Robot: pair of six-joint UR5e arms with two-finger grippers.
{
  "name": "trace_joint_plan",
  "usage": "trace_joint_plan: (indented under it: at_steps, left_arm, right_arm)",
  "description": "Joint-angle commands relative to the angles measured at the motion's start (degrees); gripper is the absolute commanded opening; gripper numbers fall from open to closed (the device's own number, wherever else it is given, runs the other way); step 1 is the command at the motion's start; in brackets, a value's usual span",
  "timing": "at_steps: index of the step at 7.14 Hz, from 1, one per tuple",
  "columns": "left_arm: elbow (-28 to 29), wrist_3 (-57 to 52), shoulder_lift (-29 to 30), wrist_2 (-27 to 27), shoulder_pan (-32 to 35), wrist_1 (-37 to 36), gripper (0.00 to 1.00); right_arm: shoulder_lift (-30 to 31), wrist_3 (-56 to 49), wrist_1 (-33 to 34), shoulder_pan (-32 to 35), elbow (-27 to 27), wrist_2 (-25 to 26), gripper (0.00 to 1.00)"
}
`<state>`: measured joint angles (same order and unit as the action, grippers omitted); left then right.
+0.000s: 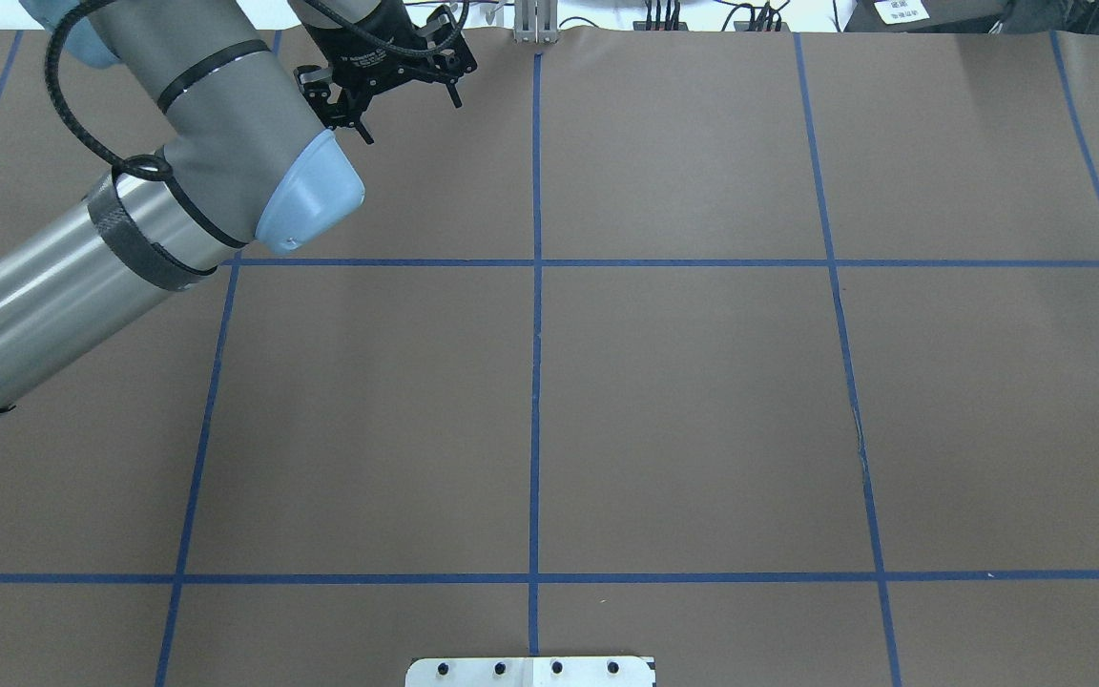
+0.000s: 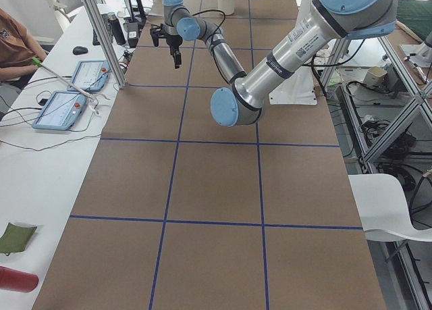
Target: Left arm hands cup to right arm to dump lemon
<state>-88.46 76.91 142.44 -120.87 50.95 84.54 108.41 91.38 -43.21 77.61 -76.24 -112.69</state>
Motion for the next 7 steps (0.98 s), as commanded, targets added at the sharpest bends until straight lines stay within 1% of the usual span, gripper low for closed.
trace_joint_plan:
  at_steps: [1, 2, 3, 4, 5, 7]
  left_arm:
    - [0.1, -0.1, -0.8, -0.1, -0.1, 0.4, 1.0]
    - [0.1, -0.1, -1.1, -0.2, -0.1, 0.5, 1.0]
    - [0.0, -0.1, -1.3, -0.2, -0.1, 0.7, 1.0]
    - [0.0, -0.2, -1.3, -0.2, -0.1, 0.8, 1.0]
    - [0.0, -0.2, -1.3, -0.2, -0.1, 0.8, 1.0]
    - [0.0, -1.6, -1.3, -0.2, -0.1, 0.8, 1.0]
  right_arm:
    - [0.0, -9.2, 17.5, 2.5, -12.9, -4.5, 0.22]
    - [-0.2, -14.1, 26.0, 2.5, -18.4, -4.6, 0.22]
    - [-0.8, -20.6, 36.9, 2.4, -24.2, -4.8, 0.22]
    - [-3.2, -28.1, 49.2, 2.2, -29.4, -4.8, 0.22]
    - [-6.5, -32.4, 57.1, 1.2, -31.6, -4.7, 0.22]
    - [-14.3, -39.6, 68.5, -1.7, -31.7, -2.7, 0.22]
